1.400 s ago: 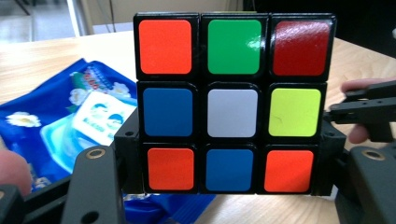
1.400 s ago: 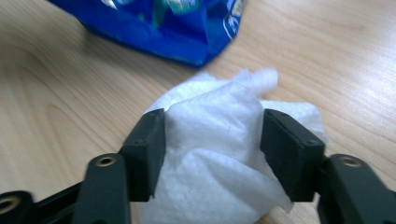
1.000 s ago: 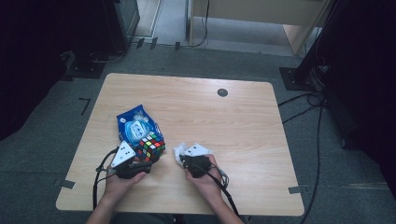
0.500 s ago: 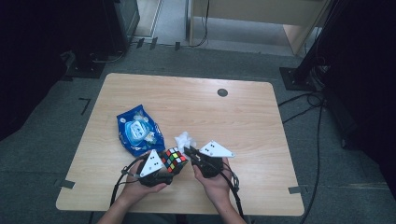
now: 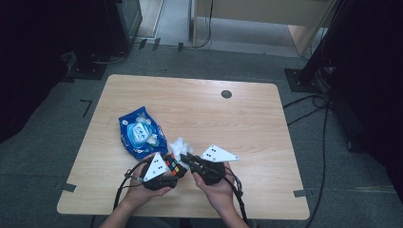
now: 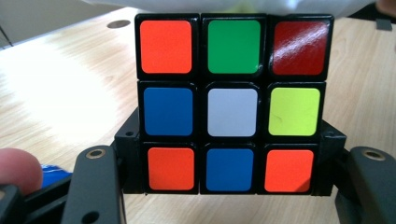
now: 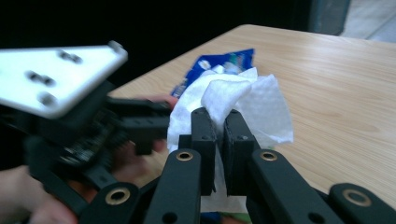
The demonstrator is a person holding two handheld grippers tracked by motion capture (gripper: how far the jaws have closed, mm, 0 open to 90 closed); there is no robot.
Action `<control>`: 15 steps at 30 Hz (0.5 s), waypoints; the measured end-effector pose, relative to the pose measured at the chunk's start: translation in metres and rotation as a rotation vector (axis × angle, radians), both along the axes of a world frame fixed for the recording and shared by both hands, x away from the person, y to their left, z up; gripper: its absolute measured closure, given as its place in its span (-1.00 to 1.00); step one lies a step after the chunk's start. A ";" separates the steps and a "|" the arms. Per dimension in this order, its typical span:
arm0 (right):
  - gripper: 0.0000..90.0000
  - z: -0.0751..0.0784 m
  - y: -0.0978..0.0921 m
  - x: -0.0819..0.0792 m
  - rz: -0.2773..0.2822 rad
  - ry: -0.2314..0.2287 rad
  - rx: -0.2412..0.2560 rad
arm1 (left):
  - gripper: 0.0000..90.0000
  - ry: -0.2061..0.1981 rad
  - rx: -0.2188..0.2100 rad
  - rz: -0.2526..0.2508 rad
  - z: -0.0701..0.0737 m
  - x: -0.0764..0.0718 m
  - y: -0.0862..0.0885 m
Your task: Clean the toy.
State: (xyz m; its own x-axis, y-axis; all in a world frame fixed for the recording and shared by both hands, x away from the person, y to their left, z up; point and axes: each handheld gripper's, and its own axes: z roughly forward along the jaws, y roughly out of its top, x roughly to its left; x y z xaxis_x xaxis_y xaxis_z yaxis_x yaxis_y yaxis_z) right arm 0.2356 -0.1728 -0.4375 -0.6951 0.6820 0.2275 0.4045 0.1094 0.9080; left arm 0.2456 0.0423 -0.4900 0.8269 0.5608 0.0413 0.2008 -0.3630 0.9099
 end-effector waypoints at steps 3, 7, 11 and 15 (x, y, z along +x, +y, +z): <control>0.91 -0.008 -0.011 0.007 -0.062 0.034 0.003 | -0.24 -0.003 -0.013 0.006 0.002 0.000 0.004; 0.91 -0.014 -0.020 0.013 -0.108 0.077 0.005 | -0.24 -0.006 -0.036 -0.002 0.004 -0.001 0.005; 0.92 -0.010 -0.014 0.008 -0.134 0.054 -0.009 | -0.24 0.002 -0.060 -0.005 0.004 -0.001 0.007; 0.91 -0.006 -0.014 0.006 -0.089 0.044 0.053 | -0.24 -0.007 -0.025 0.007 0.003 -0.002 0.003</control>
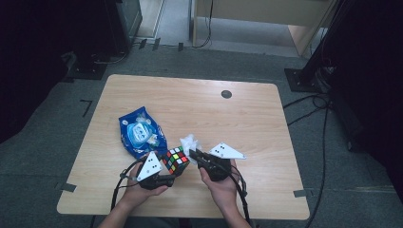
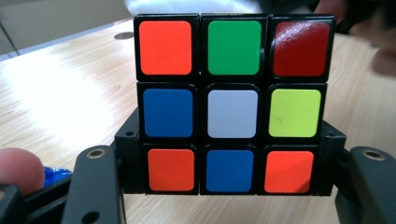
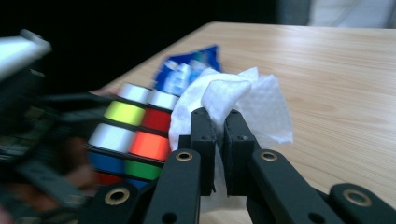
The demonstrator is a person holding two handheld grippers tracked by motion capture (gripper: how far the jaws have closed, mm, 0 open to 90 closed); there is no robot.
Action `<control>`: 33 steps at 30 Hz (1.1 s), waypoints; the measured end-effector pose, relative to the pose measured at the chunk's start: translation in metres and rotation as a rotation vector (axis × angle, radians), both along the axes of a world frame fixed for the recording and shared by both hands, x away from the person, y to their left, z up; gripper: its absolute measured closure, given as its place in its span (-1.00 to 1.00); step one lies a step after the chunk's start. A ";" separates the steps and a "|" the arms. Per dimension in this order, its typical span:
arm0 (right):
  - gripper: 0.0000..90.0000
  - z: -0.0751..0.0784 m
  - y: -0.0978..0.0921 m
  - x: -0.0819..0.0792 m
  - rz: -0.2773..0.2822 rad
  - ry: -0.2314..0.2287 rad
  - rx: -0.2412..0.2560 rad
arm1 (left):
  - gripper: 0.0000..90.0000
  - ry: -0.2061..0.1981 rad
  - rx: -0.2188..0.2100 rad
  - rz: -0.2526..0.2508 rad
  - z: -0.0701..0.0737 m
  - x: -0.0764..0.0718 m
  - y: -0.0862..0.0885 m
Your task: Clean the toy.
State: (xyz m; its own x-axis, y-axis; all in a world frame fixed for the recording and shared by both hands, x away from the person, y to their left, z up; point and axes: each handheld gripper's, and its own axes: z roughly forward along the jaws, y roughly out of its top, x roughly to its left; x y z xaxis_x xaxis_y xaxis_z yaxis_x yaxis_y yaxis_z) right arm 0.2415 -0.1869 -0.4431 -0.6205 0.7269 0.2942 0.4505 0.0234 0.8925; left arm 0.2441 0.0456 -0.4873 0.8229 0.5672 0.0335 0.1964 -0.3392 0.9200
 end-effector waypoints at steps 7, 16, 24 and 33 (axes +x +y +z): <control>0.91 0.009 0.021 -0.014 0.092 -0.046 -0.027 | -0.24 0.006 0.022 -0.009 -0.003 -0.001 -0.006; 0.90 0.001 0.005 -0.007 0.034 -0.047 -0.070 | -0.24 0.003 -0.003 0.015 0.002 0.001 0.004; 0.89 -0.002 0.008 -0.004 0.011 -0.039 -0.076 | -0.24 -0.003 0.028 -0.018 -0.003 -0.004 -0.010; 0.89 0.010 0.018 -0.018 0.118 -0.103 -0.043 | -0.24 0.016 -0.003 0.011 -0.001 0.002 0.000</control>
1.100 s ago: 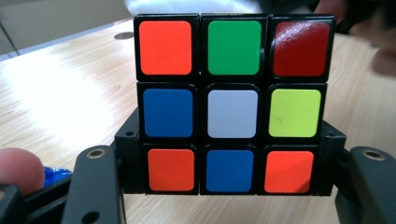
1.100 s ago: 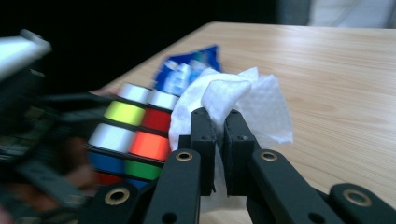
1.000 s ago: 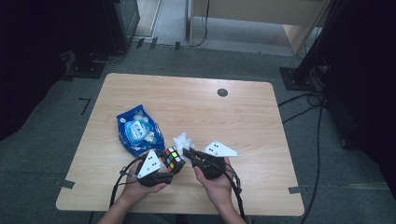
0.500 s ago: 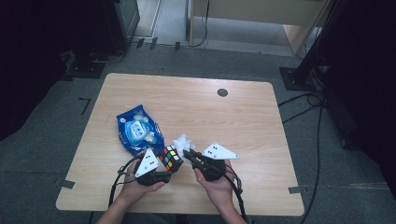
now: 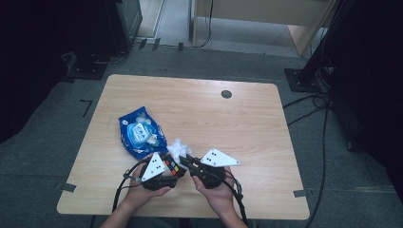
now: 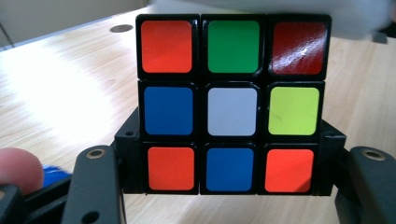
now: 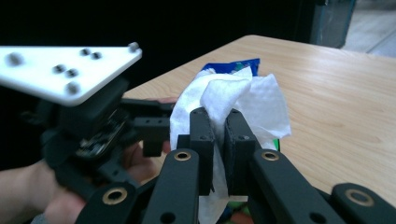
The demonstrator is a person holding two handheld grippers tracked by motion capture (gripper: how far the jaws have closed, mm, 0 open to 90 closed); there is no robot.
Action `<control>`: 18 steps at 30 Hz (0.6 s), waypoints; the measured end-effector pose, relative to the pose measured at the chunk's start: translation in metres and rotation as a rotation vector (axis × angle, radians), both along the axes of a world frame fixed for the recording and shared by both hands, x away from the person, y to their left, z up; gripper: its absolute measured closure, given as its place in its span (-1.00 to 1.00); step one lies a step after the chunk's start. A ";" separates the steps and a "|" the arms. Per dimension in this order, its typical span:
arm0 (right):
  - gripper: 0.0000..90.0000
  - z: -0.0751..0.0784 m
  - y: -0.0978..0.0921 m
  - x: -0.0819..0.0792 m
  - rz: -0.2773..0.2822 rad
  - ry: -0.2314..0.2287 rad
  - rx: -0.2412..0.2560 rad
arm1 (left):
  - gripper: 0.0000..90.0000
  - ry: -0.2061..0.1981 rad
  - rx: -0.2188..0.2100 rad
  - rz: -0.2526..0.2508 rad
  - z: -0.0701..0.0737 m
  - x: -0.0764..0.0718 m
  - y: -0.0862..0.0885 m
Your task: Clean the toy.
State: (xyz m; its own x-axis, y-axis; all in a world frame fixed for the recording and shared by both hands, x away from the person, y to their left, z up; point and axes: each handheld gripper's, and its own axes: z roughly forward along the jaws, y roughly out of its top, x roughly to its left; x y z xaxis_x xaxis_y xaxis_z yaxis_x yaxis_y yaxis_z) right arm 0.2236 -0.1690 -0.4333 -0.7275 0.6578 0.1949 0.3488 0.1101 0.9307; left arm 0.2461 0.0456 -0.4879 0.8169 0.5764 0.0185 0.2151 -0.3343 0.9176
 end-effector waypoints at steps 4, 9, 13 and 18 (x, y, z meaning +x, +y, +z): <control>0.88 -0.004 -0.007 0.005 -0.035 0.014 -0.022 | -0.24 0.006 -0.032 0.022 0.003 0.004 0.010; 0.88 -0.020 -0.028 0.021 -0.160 0.070 -0.092 | -0.24 0.004 -0.051 0.033 0.005 0.006 0.014; 0.88 -0.037 -0.045 0.032 -0.265 0.099 -0.168 | -0.24 0.001 -0.043 0.032 0.004 0.005 0.012; 0.84 -0.050 -0.058 0.041 -0.331 0.131 -0.204 | -0.24 0.008 -0.034 0.031 0.002 0.007 0.011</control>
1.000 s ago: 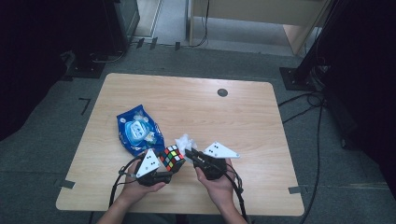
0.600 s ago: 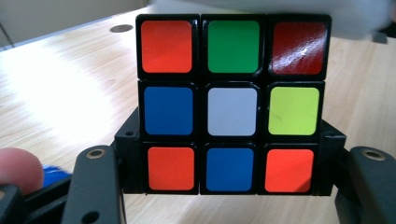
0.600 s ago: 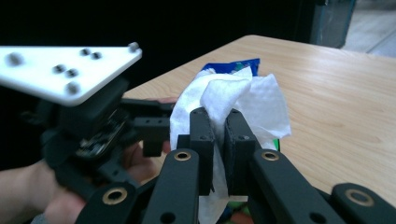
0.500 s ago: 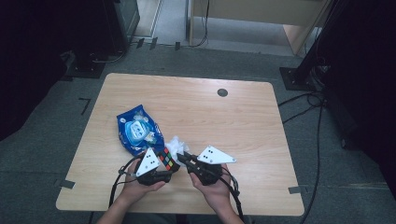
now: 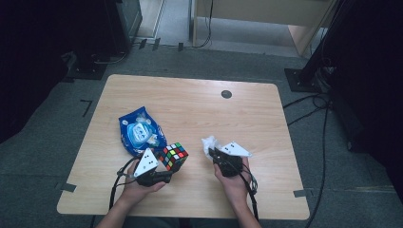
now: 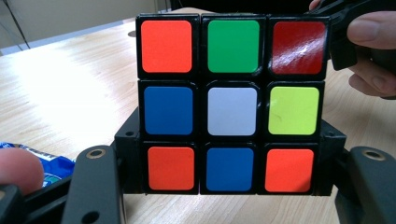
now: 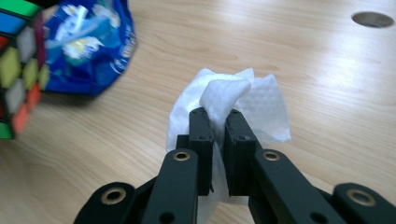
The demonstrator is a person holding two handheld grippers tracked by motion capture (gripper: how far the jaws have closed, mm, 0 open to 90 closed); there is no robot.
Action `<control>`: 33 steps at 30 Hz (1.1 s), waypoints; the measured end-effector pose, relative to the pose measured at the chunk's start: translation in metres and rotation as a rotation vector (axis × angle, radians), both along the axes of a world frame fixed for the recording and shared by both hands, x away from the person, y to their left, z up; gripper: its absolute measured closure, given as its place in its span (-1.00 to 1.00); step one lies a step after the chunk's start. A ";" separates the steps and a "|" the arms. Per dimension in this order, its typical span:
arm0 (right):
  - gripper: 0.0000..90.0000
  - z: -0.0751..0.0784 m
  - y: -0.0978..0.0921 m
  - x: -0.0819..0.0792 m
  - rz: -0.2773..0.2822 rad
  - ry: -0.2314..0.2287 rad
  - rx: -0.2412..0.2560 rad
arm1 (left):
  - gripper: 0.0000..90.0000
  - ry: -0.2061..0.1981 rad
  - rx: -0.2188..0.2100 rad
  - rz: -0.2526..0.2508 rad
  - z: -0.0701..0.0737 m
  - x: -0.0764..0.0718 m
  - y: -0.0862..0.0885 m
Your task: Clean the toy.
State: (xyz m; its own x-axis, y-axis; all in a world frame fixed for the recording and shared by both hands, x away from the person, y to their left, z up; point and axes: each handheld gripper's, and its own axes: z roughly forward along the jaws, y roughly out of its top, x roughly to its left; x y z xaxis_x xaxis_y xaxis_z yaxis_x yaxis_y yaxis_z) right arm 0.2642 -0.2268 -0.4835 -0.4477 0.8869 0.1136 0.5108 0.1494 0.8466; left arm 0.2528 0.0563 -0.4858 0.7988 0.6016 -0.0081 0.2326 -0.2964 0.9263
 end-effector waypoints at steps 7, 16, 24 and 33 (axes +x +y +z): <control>0.07 0.024 0.006 -0.011 0.017 -0.025 0.129 | -0.24 0.003 0.012 0.005 -0.002 0.001 -0.002; -0.50 0.044 0.049 -0.030 0.156 0.020 0.301 | -0.24 -0.012 0.016 0.026 -0.003 -0.004 -0.012; -0.31 0.031 0.062 -0.028 0.146 0.119 0.343 | -0.24 -0.037 -0.005 0.009 -0.001 -0.011 -0.020; -0.24 0.028 0.059 -0.027 0.140 0.165 0.362 | -0.26 -0.018 -0.003 -0.025 -0.005 -0.009 -0.023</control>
State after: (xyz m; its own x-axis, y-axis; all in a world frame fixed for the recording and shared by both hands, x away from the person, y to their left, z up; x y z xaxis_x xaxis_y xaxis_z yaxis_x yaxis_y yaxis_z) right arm 0.2376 -0.1674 -0.4556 -0.5107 0.7083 0.4873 0.6401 -0.0651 0.7655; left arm 0.2440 0.0337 -0.4904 0.8134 0.5817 0.0046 0.2086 -0.2991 0.9312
